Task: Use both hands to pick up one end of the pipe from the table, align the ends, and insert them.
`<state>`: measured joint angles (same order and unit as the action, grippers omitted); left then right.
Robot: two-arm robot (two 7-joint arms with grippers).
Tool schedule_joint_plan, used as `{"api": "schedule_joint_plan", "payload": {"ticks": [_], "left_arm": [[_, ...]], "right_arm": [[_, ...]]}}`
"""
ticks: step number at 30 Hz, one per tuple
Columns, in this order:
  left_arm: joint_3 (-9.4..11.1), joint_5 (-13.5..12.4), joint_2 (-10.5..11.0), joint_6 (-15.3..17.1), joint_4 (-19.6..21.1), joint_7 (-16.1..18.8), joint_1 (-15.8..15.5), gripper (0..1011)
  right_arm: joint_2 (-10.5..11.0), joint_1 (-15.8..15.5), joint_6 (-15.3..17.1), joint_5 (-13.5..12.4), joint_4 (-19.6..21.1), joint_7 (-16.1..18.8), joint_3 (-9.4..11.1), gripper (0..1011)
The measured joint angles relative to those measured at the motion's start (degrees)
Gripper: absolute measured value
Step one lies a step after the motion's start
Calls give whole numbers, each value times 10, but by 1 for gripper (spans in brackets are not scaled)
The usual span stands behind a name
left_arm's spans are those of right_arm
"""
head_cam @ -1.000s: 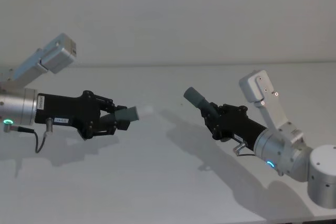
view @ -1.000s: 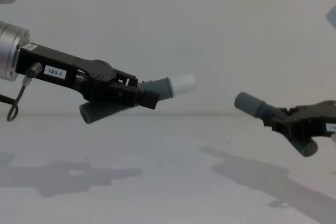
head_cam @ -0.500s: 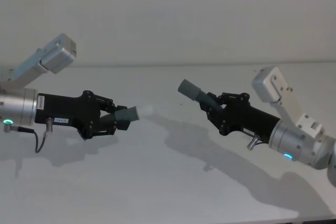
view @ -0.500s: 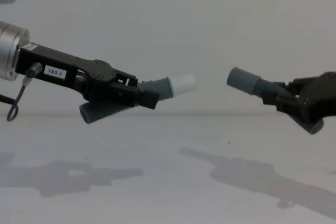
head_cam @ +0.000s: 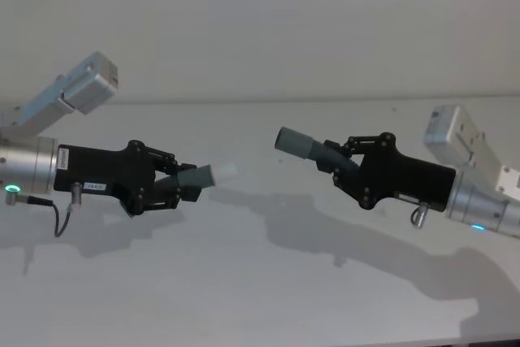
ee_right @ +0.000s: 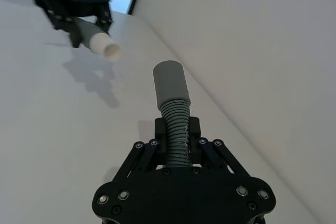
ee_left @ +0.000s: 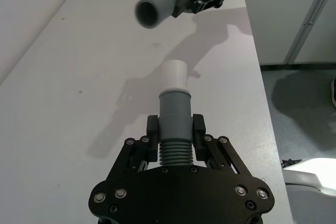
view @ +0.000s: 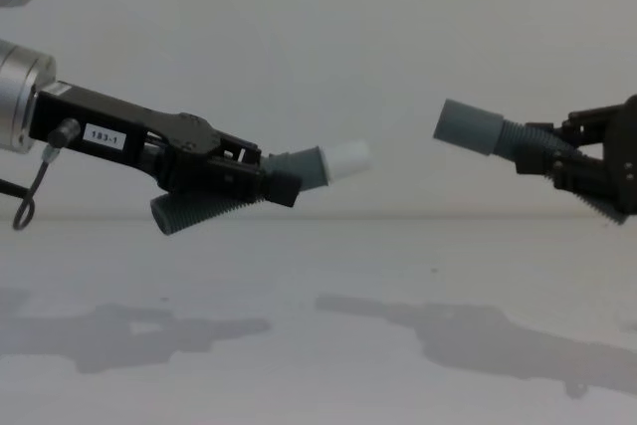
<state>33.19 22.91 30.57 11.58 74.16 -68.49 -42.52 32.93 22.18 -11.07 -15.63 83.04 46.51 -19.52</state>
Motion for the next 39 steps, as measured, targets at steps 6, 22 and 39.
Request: {"api": "schedule_joint_plan", "payload": {"ticks": [6,22,39], "left_arm": [[0,0,0,0,0,0,0,344],[2,3,0,-2,-2,-3,-3,344],[17,9,-4,-7,-12,-25,-20,344]], "right_arm": [[13,27,-55,-17,-28,63,-8,215],[21,106,-180,-74,-116,233,-41,215],[12,141,-238,-97,-160,297,-62,215]]}}
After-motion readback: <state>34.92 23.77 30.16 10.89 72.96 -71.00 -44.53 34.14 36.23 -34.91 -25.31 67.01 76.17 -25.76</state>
